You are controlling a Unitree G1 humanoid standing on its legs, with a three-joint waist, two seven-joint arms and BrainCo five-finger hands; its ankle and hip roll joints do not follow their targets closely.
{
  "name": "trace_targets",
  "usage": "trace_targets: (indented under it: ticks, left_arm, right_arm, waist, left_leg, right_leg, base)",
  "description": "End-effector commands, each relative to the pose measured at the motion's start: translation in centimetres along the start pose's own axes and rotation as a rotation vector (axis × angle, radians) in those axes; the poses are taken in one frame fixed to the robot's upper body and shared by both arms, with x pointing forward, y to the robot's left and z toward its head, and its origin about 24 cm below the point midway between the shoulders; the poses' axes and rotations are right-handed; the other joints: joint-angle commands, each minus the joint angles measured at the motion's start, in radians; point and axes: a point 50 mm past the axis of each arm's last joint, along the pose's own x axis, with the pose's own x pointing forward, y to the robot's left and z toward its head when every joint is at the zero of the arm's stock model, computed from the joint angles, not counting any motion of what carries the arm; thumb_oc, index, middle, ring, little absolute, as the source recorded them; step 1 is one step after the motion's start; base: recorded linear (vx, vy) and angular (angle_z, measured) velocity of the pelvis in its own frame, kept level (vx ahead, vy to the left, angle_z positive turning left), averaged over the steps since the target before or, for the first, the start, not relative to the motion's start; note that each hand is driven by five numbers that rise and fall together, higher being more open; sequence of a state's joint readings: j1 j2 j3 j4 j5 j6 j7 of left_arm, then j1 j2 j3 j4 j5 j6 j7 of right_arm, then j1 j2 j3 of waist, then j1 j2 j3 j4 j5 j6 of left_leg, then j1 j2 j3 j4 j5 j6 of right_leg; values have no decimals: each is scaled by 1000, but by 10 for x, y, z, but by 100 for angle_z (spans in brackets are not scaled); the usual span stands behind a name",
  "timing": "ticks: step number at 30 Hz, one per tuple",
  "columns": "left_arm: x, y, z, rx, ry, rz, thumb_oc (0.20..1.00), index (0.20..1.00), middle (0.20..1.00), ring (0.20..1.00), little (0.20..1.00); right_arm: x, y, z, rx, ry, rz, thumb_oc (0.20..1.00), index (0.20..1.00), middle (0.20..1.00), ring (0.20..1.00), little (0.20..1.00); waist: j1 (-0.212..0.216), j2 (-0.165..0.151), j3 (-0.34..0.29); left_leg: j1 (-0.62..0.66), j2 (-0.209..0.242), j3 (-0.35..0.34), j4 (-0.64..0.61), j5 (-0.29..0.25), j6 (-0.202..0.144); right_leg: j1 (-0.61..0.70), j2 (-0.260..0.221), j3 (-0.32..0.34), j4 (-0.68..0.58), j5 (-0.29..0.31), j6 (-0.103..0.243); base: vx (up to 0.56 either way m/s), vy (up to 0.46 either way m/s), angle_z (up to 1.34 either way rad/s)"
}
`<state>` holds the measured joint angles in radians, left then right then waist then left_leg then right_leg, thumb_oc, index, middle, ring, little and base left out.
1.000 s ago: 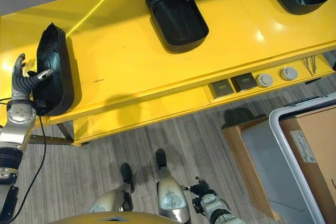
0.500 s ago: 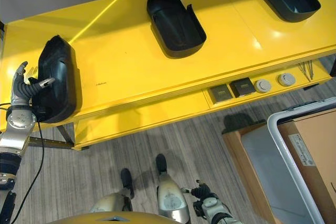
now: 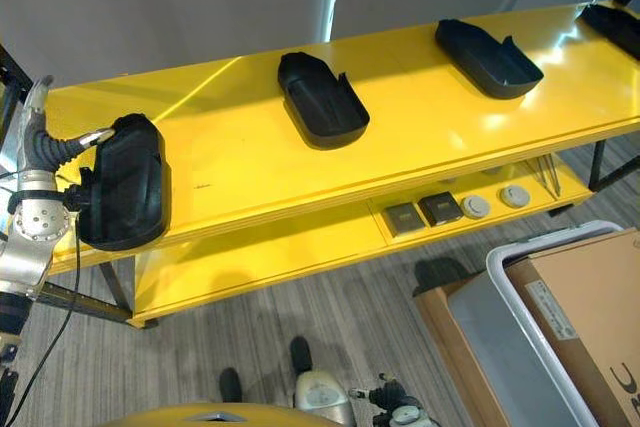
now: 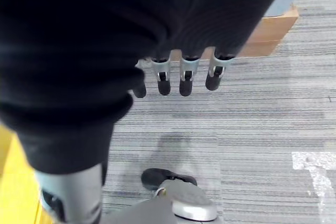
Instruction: Move parts from the plastic box to the shelf.
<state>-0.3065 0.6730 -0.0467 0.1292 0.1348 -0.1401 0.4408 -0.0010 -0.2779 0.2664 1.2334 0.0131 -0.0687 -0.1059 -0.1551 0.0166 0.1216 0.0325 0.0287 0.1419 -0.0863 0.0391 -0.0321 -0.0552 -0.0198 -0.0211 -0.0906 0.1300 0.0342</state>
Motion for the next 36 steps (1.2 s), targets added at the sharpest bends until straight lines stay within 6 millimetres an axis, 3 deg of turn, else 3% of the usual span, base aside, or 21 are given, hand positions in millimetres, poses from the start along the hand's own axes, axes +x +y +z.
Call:
trace_targets:
  ticks: [1,4,6,7,11,14,18,22,27,30,36]
  left_arm:
    - [3,15,26,1,-190,-12,200,200,200,200,200]
    - [-29,18,36,-184,-225,-100,200,200,200,200,200]
    - [-50,16,31,-347,-159,-146,200,200,200,200,200]
    - [-50,16,31,-347,-158,-146,200,200,200,200,200]
    - [-83,3,30,-621,-49,-239,200,200,200,200,200]
    - [-96,-16,51,-754,-78,-398,200,200,200,200,200]
    - [-108,-36,69,-874,-86,-620,200,200,200,200,200]
    - [-125,-44,62,-858,-10,-748,200,200,200,200,200]
    - [-137,-47,42,-814,106,-759,200,200,200,200,200]
    - [-146,-55,20,-728,211,-729,200,200,200,200,200]
    - [-149,-63,6,-658,268,-684,200,200,200,200,200]
  right_arm:
    - [-1,3,-5,43,17,9,1000,1000,1000,1000,1000]
    - [-1,7,-8,80,32,15,1000,1000,1000,1000,1000]
    - [-2,12,-10,77,45,31,1000,1000,1000,1000,1000]
    - [-2,12,-10,77,45,31,1000,1000,1000,1000,1000]
    - [1,14,13,0,-29,35,1000,1000,1000,1000,1000]
    - [4,3,36,-70,-125,-50,1000,1000,1000,1000,1000]
    - [5,5,58,-91,-186,-69,1000,1000,1000,1000,1000]
    - [4,10,75,-133,-254,-43,1000,1000,1000,1000,1000]
    - [4,11,70,-126,-235,-47,1000,1000,1000,1000,1000]
    - [4,10,63,-110,-209,-65,1000,1000,1000,1000,1000]
    - [3,8,37,-94,-135,-80,1000,1000,1000,1000,1000]
  waist:
    - [5,14,-42]
    - [23,8,-54]
    - [35,4,-57]
    - [35,4,-57]
    - [72,-2,-22]
    - [83,3,16]
    - [86,8,31]
    - [91,7,26]
    - [95,6,15]
    - [90,2,16]
    - [72,-10,23]
  left_leg:
    - [24,105,-2,-1,-6,-83]
    - [34,96,-9,-1,-15,-75]
    - [39,89,-16,-1,-22,-68]
    - [39,89,-16,-1,-22,-68]
    - [20,64,-58,3,-18,-46]
    - [2,54,-77,13,-15,-36]
    - [-4,49,-88,11,-13,-32]
    - [-3,50,-86,4,-12,-33]
    - [1,52,-83,-1,-12,-34]
    - [-7,54,-78,-1,-9,-36]
    - [-13,55,-62,-1,-9,-38]
  right_leg:
    - [36,-63,-26,27,-81,79]
    - [47,-72,-32,34,-87,83]
    - [56,-80,-37,40,-92,84]
    - [56,-80,-37,40,-92,84]
    - [38,-100,-55,80,-104,84]
    - [27,-113,-66,104,-109,85]
    - [33,-119,-77,104,-111,89]
    - [39,-118,-78,89,-106,91]
    - [44,-115,-76,74,-101,92]
    - [35,-113,-70,67,-94,92]
    - [24,-112,-61,58,-83,94]
  base:
    - [29,43,3]
    - [36,49,5]
    - [29,49,4]
    - [-3,57,11]
    - [-61,63,25]
    - [-79,44,30]
    - [-2,21,16]
    - [23,2,9]
    - [27,-6,2]
    - [-5,-5,-1]
    - [5,-8,-5]
